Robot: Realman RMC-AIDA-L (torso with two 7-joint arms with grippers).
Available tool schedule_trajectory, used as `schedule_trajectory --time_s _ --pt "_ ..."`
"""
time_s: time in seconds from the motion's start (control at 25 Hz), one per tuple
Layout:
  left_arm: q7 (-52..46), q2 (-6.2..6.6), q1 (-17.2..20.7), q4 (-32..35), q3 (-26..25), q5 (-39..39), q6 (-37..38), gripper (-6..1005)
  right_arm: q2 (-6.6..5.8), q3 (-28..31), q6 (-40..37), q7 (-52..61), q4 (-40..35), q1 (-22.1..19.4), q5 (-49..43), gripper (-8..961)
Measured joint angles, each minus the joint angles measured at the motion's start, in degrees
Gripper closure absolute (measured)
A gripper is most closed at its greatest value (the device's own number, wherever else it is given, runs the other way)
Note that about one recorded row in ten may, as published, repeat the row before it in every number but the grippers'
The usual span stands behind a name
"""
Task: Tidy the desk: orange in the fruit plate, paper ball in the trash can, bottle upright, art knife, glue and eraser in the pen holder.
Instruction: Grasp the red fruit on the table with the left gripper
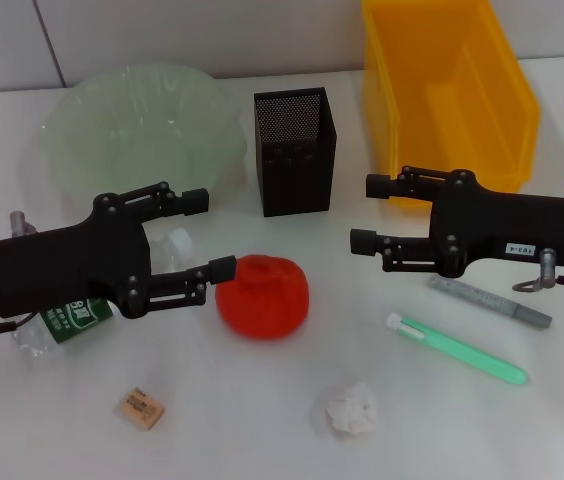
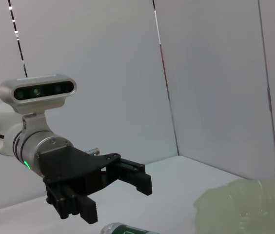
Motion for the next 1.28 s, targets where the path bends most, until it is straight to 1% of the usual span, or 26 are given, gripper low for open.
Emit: schedule_trajectory --time_s 0.36,0.56,0.64,0.84,1.12,1.28 --pt "0.0 -0.08 0.0 0.0 -0.3 -0.4 -0.6 211 0.0 0.0 0.3 -0.6 0.5 -0.1 0.0 174" --pt "0.1 -0.09 0.0 -0.4 -0.1 -2.0 -4.6 212 -0.07 0.2 0.7 -0.8 0.5 -1.3 0.9 174" --pt "0.1 -0.09 -0.4 -1.3 0.0 -2.1 -6.6 212 -0.11 0.4 1.1 -1.1 0.6 -1.8 1.4 174" --pt "1.2 -0.17 -1.5 -4.2 0.8 -2.1 -10.8 212 -0.2 3.0 1.3 -1.6 0.7 -3.1 1.7 174" --pt "4.9 -0.27 -2.5 -9.0 1.7 -2.4 -13.0 218 -0.41 7.0 1.3 -1.3 0.3 -4.0 1.7 174" --pt "7.3 -0.36 -3.2 -11.8 1.7 -2.4 -13.8 221 -0.43 7.6 1.3 -1.2 0.3 -4.1 1.5 175"
